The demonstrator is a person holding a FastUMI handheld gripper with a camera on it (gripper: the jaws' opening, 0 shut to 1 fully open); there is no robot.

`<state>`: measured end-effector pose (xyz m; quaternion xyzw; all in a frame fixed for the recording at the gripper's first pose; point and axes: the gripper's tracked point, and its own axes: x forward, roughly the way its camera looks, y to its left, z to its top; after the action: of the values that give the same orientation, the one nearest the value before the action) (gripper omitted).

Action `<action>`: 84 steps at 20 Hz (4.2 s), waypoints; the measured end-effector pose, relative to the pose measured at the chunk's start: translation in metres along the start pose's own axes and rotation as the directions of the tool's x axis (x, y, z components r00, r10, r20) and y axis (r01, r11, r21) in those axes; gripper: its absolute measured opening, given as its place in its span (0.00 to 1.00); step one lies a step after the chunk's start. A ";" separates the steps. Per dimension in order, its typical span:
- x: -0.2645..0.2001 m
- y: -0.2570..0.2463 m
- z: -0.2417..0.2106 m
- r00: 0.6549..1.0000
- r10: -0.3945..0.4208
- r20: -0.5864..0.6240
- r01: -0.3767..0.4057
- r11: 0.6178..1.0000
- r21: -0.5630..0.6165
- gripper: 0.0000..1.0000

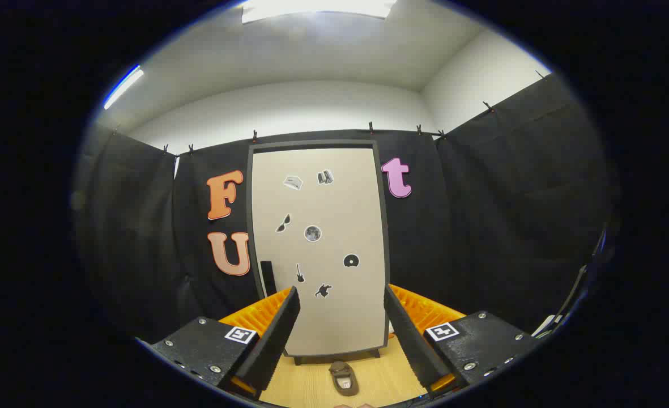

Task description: Open the shoe cabinet door, grab the shoes and put them into the shoe cabinet, then close the shoe cabinet door.

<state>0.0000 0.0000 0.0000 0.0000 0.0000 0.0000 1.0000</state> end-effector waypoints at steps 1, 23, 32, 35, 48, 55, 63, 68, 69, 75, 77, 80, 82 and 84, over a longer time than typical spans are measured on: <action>0.000 0.001 0.000 1.000 0.003 -0.001 -0.003 1.000 -0.003 0.93; 0.043 0.068 -0.030 0.999 0.042 -0.034 -0.042 0.999 -0.006 0.93; 0.097 0.121 -0.056 0.996 0.075 -0.054 -0.077 0.996 -0.039 0.93; 0.124 0.138 -0.068 0.993 0.101 -0.056 -0.103 0.994 -0.032 0.93; 0.251 0.185 -0.121 0.977 0.172 -0.127 -0.178 0.983 -0.039 0.84; 0.274 0.203 -0.138 0.974 0.170 -0.148 -0.183 0.979 -0.084 0.56; 0.277 0.200 -0.139 0.978 0.150 -0.145 -0.162 0.984 -0.075 0.30; 0.273 0.198 -0.139 0.973 0.168 -0.156 -0.179 0.982 -0.056 0.19; 0.271 0.198 -0.139 0.976 0.162 -0.148 -0.174 0.982 -0.071 0.15; 0.249 0.189 -0.134 0.977 0.151 -0.152 -0.167 0.981 -0.101 0.14; 0.239 0.183 -0.133 0.978 0.138 -0.155 -0.155 0.983 -0.102 0.14; 0.222 0.173 -0.125 0.980 0.130 -0.152 -0.148 0.982 -0.118 0.14; 0.211 0.167 -0.123 0.980 0.133 -0.151 -0.151 0.982 -0.114 0.14; 0.203 0.160 -0.120 0.979 0.144 -0.145 -0.161 0.980 -0.114 0.14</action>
<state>0.2034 0.1603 -0.1201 -0.0629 0.0681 0.0766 0.9927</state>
